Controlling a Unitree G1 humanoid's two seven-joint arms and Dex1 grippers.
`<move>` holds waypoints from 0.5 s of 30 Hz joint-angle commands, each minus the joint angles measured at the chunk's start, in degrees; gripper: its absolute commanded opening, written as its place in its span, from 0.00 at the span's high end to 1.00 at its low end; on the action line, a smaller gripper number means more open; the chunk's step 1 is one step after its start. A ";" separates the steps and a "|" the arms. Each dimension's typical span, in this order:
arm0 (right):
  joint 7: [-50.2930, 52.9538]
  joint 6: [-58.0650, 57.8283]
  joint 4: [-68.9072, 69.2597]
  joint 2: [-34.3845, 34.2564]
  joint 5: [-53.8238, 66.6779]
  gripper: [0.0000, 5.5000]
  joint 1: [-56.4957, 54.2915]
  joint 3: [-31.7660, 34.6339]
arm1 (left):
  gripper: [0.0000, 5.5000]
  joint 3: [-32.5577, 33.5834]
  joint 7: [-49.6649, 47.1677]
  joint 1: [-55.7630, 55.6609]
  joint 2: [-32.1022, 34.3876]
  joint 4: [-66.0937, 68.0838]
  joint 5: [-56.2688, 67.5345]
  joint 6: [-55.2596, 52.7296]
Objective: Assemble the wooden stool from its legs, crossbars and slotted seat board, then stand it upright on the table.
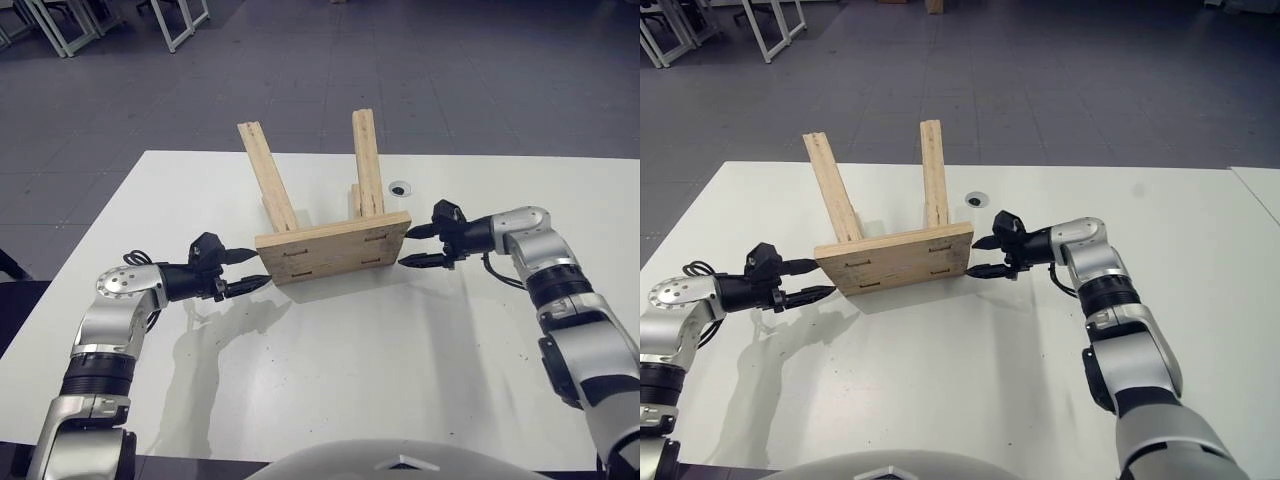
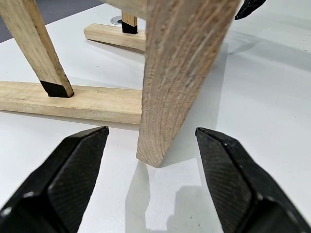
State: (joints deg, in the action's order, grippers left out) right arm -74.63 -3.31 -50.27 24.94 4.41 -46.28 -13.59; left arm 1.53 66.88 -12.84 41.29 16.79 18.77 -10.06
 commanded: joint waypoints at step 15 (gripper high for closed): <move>-6.79 14.73 -5.99 -2.52 -2.82 0.71 -1.82 0.38 | 0.72 -4.53 11.20 -5.14 0.37 3.87 -0.58 1.45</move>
State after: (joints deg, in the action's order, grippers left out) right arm -81.61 11.02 -56.98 22.38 1.36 -48.39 -14.16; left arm -1.85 75.18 -16.89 41.06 21.69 17.84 -8.40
